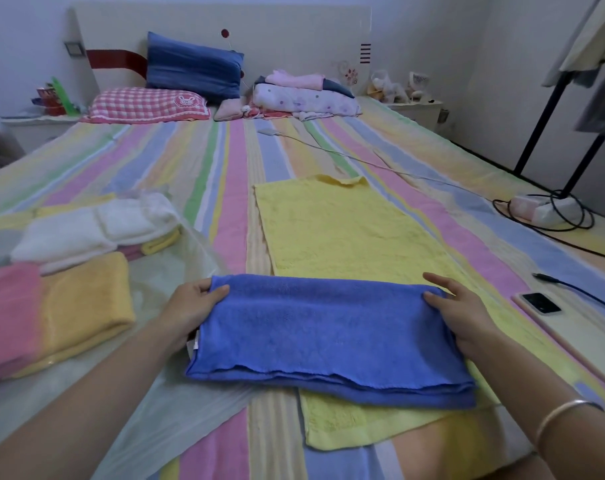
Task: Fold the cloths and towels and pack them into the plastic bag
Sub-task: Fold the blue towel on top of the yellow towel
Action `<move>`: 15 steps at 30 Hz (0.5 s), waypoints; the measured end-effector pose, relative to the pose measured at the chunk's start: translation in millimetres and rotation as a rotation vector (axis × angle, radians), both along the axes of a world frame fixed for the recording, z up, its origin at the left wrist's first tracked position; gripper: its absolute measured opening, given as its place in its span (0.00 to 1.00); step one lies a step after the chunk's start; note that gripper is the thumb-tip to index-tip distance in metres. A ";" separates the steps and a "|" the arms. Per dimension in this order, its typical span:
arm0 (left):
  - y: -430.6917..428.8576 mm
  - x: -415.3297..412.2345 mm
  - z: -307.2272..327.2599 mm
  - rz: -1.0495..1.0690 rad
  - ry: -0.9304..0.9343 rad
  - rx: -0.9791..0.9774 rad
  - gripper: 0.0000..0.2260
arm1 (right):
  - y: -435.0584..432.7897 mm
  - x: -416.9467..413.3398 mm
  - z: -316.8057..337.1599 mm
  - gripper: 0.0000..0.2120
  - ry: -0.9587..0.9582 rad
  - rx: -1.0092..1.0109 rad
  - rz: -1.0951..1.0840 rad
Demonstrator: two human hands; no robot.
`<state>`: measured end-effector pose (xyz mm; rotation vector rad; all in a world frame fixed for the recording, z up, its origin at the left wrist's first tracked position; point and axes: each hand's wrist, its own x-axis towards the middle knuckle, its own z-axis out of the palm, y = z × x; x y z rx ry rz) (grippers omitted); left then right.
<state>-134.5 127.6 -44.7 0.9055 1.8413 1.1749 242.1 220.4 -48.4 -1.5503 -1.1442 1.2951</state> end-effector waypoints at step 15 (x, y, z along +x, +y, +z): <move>-23.2 9.4 14.6 -0.085 0.566 -0.434 0.28 | -30.1 11.7 6.1 0.29 -1.137 -0.097 0.228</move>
